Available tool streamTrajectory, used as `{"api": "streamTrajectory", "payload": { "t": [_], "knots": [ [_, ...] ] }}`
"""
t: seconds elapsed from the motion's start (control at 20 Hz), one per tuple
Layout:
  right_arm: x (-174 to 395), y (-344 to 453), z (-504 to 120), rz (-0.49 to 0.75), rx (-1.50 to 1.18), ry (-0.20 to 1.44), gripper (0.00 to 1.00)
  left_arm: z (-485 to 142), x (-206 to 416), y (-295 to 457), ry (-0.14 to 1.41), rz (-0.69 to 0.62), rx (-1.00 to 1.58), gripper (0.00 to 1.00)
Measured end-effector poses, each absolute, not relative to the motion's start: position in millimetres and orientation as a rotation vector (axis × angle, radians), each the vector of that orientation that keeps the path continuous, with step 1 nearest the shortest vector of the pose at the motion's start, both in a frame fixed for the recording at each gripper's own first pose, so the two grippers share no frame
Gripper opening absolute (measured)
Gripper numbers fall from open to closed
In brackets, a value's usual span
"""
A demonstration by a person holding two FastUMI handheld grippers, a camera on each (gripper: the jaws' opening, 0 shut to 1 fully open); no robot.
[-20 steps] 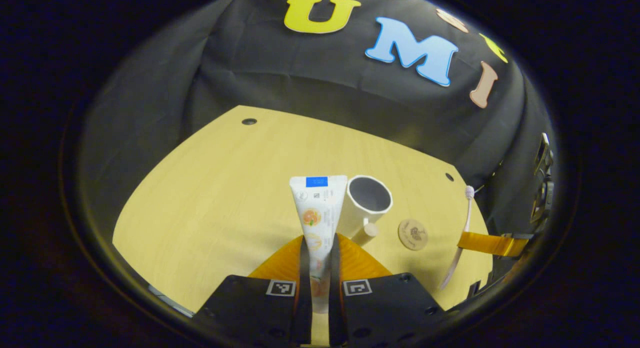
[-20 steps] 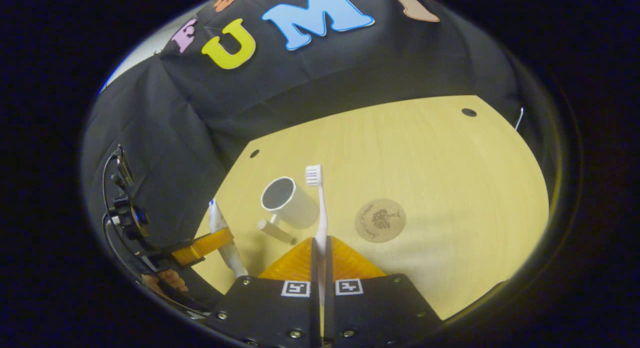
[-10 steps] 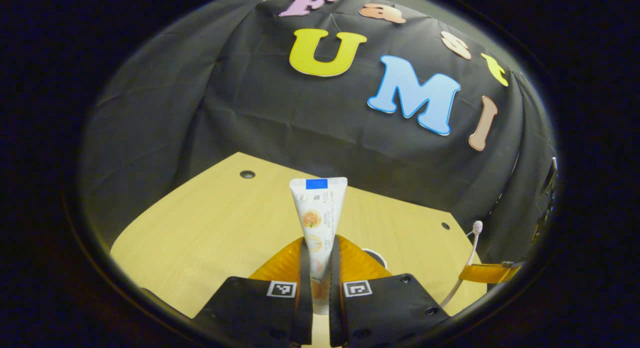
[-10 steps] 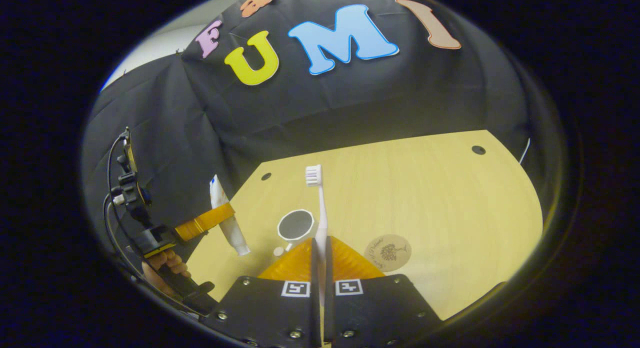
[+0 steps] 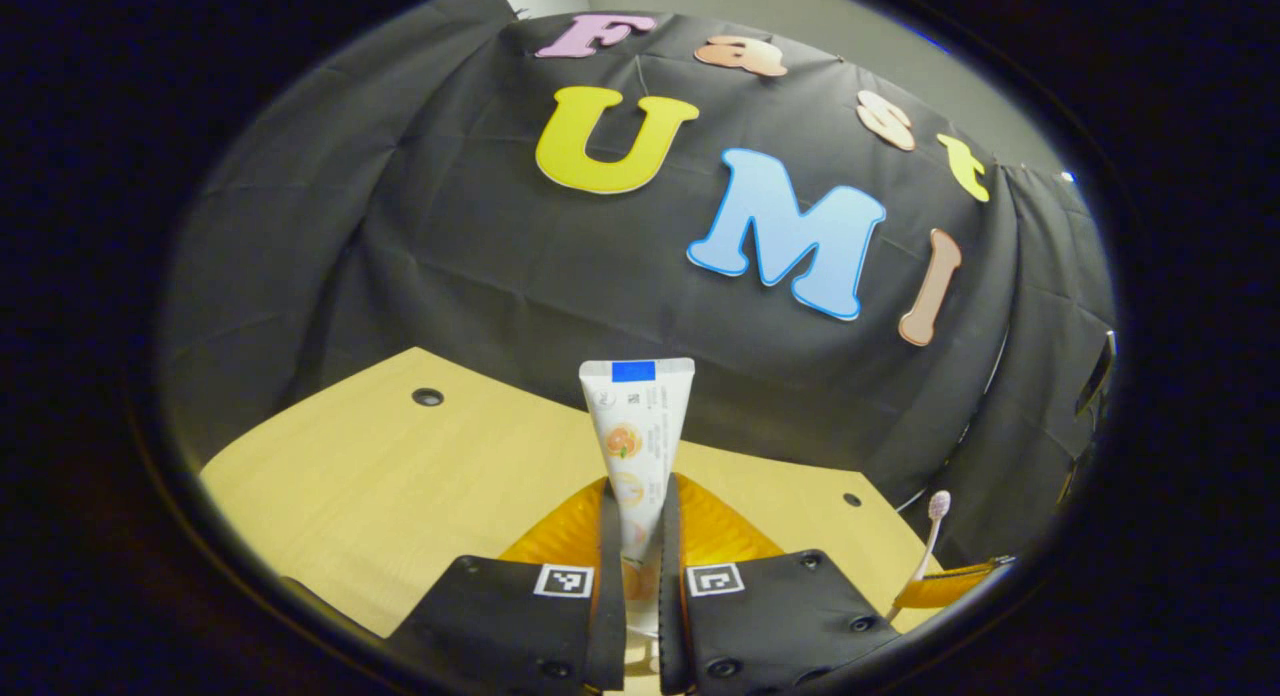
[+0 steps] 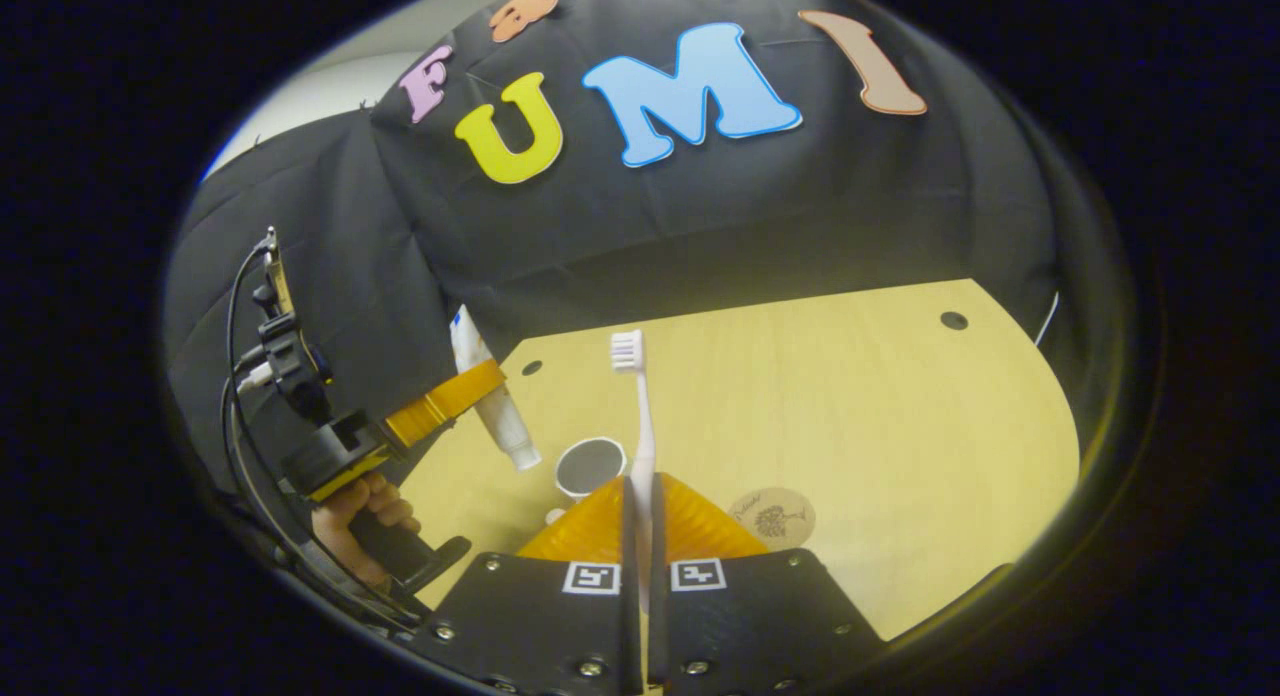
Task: Put the toothbrush and toothpaste on the desktop into the cup, then pick up the cup and place it on the coaster on the desktop.
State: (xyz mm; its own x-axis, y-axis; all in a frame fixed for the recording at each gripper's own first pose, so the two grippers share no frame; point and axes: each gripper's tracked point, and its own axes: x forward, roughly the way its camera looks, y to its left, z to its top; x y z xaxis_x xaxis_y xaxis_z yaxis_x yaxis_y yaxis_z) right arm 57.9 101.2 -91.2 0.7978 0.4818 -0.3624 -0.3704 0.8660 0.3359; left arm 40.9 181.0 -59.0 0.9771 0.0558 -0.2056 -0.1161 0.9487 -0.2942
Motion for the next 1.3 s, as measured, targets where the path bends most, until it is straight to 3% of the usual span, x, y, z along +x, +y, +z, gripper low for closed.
{"api": "streamTrajectory", "payload": {
  "t": [0.35, 0.65, 1.1, 1.2, 1.3],
  "knots": [
    [60, 98, -97, 0.444, 0.243, 0.468, 0.04, -93, 81, 151, 0.261, 0.032, -0.305, 0.19],
    [61, 95, -89, 0.424, 0.255, 0.462, 0.04, -132, 79, 142, 0.35, 0.015, -0.218, 0.21],
    [64, 100, -94, 0.421, 0.265, 0.477, 0.04, -158, 64, 142, 0.467, 0.007, -0.207, 0.31],
    [61, 103, -92, 0.425, 0.265, 0.476, 0.04, -165, 58, 143, 0.491, 0.004, -0.197, 0.37],
    [60, 104, -91, 0.427, 0.266, 0.471, 0.04, -172, 53, 139, 0.516, -0.007, -0.213, 0.36]
  ]
}}
